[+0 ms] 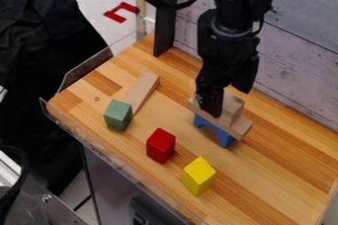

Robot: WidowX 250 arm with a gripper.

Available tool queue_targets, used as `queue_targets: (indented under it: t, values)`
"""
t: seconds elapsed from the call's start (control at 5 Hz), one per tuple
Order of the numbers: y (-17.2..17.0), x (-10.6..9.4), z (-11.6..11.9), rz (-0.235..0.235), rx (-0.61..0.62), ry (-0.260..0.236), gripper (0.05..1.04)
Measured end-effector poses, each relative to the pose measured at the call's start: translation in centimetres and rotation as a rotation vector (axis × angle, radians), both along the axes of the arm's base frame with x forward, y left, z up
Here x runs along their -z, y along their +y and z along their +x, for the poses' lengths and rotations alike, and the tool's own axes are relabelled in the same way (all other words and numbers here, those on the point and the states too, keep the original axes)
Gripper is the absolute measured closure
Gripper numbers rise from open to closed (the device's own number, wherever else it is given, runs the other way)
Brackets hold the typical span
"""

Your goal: Put the arch on top of the red and yellow blocks

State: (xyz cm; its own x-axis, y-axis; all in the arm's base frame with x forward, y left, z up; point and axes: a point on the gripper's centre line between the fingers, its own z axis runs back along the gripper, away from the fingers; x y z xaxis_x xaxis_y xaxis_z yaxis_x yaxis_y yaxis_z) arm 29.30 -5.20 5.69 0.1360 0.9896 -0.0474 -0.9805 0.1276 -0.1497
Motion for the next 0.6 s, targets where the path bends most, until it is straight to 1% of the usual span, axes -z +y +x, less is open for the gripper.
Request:
queue_targets:
  t: [0.2,0.6]
  values:
    - [0.3,0.6,0.3,-0.004,-0.02,0.016,0.083]
    - [1.9,1.6,1.4,-0.009,-0.073,0.045,0.083]
